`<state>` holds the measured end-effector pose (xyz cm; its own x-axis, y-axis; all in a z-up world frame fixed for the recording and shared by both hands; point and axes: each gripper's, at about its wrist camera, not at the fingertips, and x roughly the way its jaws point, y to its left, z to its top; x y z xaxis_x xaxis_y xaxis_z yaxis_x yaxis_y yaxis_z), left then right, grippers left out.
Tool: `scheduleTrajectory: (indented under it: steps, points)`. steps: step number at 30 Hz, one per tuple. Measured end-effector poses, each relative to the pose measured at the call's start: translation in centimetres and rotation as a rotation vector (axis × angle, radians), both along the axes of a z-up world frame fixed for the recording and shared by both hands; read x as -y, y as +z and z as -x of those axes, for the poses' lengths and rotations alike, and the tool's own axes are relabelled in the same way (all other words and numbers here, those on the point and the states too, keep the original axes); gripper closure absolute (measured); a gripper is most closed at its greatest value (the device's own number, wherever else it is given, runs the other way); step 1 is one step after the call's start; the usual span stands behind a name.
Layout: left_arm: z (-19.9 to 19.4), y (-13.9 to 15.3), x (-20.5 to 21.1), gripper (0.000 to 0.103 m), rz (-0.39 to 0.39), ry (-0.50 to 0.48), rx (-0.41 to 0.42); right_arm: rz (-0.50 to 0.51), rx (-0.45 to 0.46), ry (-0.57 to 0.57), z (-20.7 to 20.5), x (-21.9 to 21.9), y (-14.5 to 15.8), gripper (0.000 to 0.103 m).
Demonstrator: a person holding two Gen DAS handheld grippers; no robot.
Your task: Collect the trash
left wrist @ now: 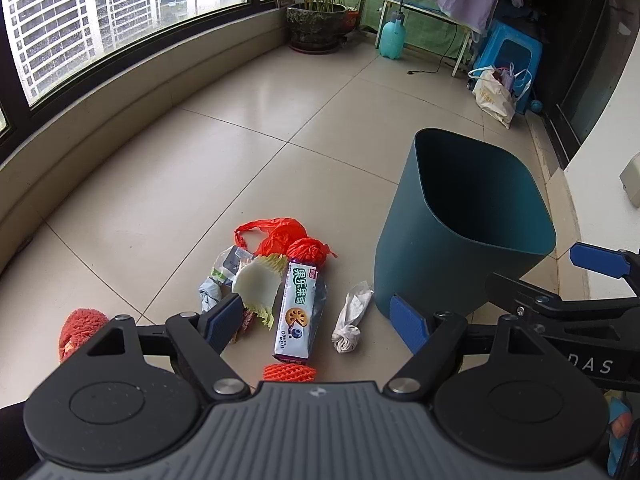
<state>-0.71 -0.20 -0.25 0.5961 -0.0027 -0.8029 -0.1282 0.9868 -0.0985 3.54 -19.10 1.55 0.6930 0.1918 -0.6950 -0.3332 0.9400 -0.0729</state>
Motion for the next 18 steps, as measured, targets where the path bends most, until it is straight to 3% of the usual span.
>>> scheduleTrajectory:
  steps: [18]
  points:
    - [0.18, -0.03, 0.02, 0.023, -0.002, -0.002, -0.002, -0.003, -0.025, 0.008, -0.66, 0.96, 0.26, 0.001]
